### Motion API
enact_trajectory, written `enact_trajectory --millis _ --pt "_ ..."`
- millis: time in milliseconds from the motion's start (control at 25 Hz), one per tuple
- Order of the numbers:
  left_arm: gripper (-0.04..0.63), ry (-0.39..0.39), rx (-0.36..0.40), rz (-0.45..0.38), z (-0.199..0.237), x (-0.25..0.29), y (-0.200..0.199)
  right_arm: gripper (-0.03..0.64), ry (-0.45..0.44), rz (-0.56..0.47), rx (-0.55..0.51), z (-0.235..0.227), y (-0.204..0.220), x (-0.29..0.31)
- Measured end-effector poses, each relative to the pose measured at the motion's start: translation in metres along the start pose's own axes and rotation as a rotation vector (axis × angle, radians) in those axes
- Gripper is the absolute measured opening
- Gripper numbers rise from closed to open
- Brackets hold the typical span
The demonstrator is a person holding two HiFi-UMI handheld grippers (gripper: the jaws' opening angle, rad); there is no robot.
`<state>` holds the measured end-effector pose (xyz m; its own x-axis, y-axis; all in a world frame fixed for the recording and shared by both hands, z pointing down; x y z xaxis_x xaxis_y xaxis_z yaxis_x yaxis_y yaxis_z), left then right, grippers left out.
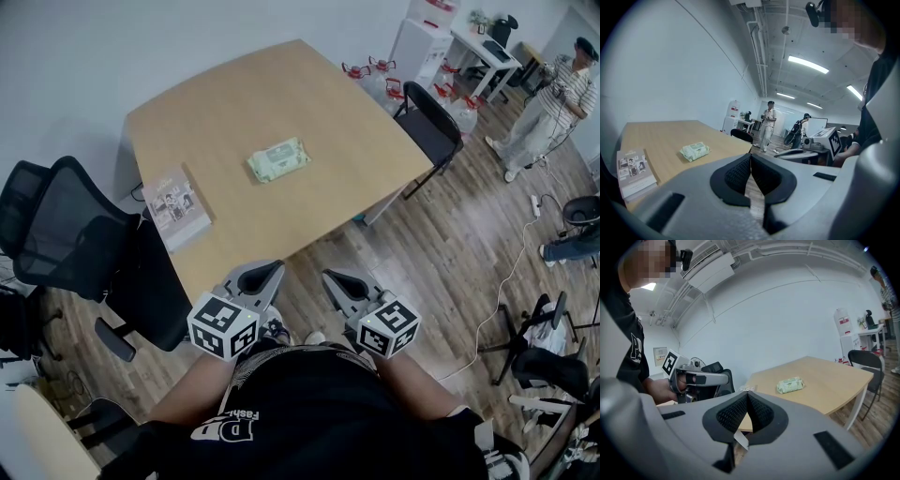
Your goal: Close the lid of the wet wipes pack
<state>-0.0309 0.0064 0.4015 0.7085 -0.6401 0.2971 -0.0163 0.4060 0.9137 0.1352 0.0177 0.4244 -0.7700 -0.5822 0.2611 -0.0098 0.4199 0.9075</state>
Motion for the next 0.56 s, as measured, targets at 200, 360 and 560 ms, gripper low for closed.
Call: enact_trajectory --millis 200,360,560 --pt "0.020 0.001 -0.004 0.002 0.005 0.001 0.000 0.000 -0.001 0.006 -0.001 -0.001 -0.001 0.005" --pt "0.020 0.006 -0.002 0.004 0.007 0.001 -0.001 0.000 -0.002 0.011 0.001 -0.001 -0.001 0.008" --pt "0.020 0.010 -0.003 0.006 0.013 0.005 -0.003 0.000 -0.003 0.016 -0.006 -0.004 -0.003 0.014"
Point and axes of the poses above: the fingertips, and each gripper's own axes: x forward along the fingers, z to its left, y out of its underside, the point moved 6 cm from there along -x, backward along the fingers
